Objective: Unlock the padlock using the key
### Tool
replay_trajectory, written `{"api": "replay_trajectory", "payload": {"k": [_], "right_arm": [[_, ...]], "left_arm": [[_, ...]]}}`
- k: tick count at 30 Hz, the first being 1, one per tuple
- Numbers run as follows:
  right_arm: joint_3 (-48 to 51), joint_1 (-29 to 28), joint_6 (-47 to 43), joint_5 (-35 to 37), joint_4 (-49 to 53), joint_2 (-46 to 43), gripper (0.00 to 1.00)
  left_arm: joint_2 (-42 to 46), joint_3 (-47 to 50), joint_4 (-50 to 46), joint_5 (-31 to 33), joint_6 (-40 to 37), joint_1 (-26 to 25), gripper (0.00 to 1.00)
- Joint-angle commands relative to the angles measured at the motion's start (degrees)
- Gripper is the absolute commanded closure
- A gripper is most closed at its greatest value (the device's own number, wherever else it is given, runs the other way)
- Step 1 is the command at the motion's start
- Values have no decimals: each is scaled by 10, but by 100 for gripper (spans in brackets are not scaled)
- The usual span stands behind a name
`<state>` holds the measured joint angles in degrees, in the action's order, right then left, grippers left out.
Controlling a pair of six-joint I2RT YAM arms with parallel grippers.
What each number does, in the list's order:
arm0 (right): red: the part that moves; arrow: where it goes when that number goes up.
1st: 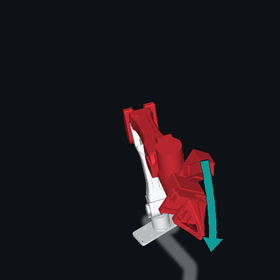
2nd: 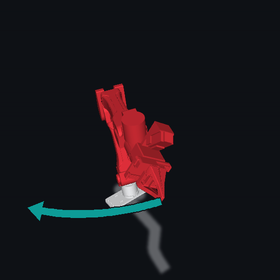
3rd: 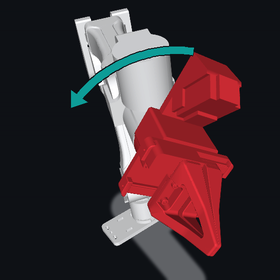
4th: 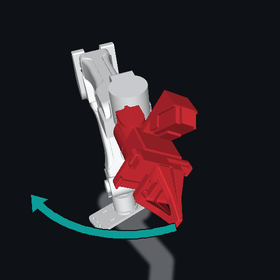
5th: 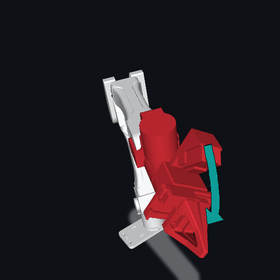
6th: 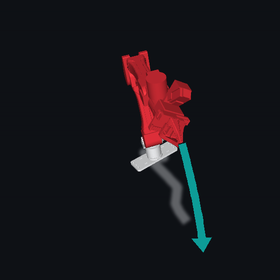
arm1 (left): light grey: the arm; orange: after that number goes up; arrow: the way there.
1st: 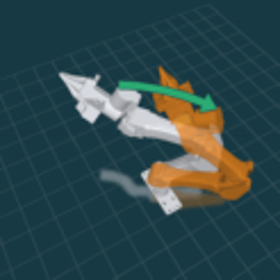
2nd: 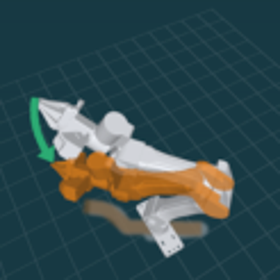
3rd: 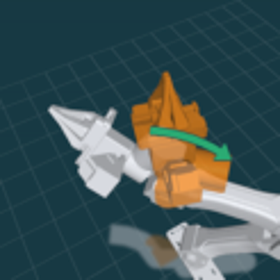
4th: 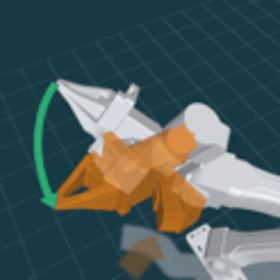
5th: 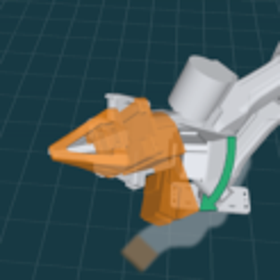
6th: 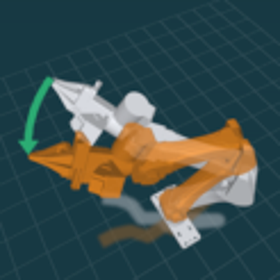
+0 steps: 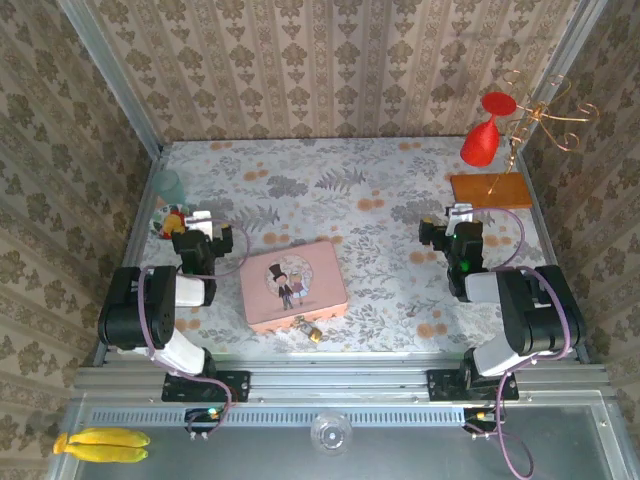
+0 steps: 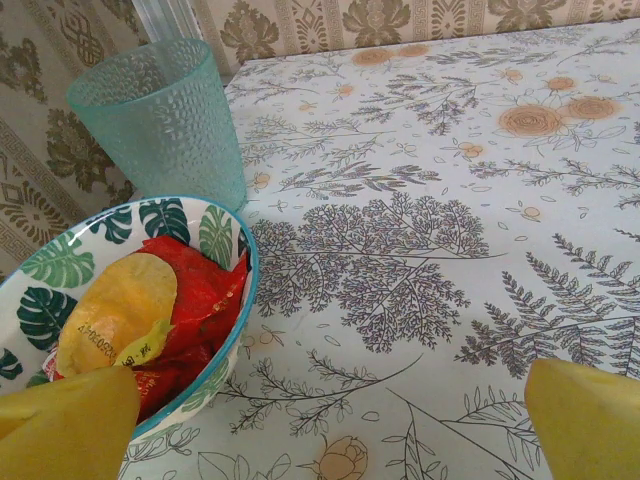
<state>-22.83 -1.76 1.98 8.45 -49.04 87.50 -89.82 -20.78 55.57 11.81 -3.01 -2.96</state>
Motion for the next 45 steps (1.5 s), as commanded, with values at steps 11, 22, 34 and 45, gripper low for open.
{"api": "replay_trajectory", "payload": {"k": [11,22,34,45], "right_arm": [[-1,-2,8,13,-5,0,0],[-2,-2,8,13,-5,0,0],[-2,-2,8,13,-4,1,0],[-5,-3,4,4,3,-6,0]], "left_arm": [[3,-4,4,6,3,-3,0],[3,-4,3,5,3,-2,0],[3,-4,3,5,3,-2,0],[28,0,-11,3,3,-2,0]]}}
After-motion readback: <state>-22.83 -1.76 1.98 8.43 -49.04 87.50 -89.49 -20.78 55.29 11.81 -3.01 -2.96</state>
